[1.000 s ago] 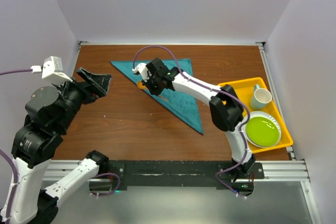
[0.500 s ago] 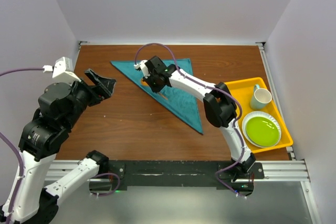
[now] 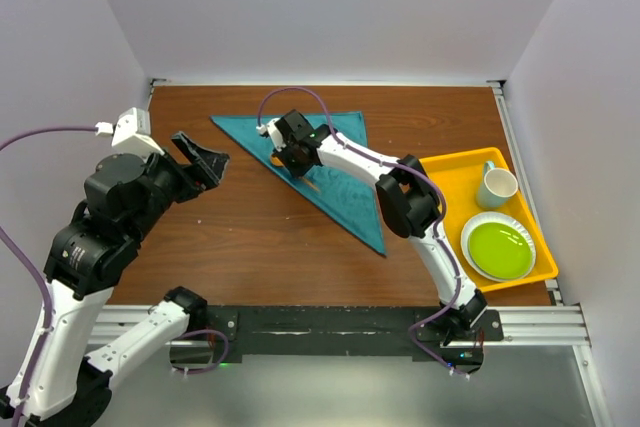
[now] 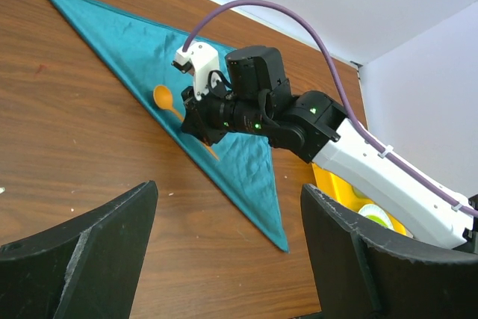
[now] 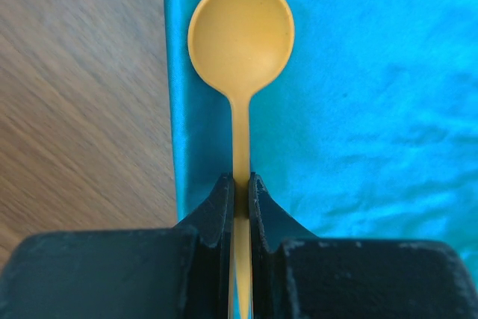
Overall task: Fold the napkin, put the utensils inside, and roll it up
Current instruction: Place the utensil onto the napkin
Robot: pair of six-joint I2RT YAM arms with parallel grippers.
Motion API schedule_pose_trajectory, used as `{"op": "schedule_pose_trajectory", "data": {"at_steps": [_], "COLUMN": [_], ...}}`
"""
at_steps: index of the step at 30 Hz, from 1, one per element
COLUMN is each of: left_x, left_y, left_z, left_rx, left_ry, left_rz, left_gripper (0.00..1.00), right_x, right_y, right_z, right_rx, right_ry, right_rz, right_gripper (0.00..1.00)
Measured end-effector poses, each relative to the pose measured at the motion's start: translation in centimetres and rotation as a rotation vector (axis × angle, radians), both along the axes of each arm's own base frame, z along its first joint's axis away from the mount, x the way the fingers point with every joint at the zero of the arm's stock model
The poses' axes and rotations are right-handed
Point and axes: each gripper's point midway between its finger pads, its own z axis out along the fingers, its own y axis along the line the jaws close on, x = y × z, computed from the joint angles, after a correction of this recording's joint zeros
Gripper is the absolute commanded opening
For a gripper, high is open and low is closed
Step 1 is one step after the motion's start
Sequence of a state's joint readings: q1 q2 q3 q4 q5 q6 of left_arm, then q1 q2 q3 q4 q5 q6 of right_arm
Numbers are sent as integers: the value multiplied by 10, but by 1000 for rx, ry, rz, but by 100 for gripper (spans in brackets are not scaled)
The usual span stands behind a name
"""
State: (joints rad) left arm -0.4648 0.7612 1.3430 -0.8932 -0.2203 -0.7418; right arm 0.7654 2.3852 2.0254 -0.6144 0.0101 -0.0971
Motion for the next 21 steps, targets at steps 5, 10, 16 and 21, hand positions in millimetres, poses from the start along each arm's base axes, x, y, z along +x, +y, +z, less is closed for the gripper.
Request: {"op": "schedule_pose_trajectory", "data": {"at_steps": [5, 10, 16, 21], "left_x": [0, 2, 6, 7], "left_y": [0, -2, -4, -5], "left_z": [1, 2, -1, -2], "left_rx": [-1, -3, 1, 3], "left_ry": [-3, -5, 4, 9], "left_rz": [-1, -4, -8, -9], "left_gripper": [82, 82, 82, 82], "right_x": [6, 6, 6, 5], "right_y": [6, 6, 5, 5], "right_z": [11, 10, 3, 2], "right_rx": [22, 22, 13, 11], "right_ry": [-23, -23, -14, -11], "right_rz": [0, -1, 0, 0], "right_gripper": [0, 2, 9, 16]}}
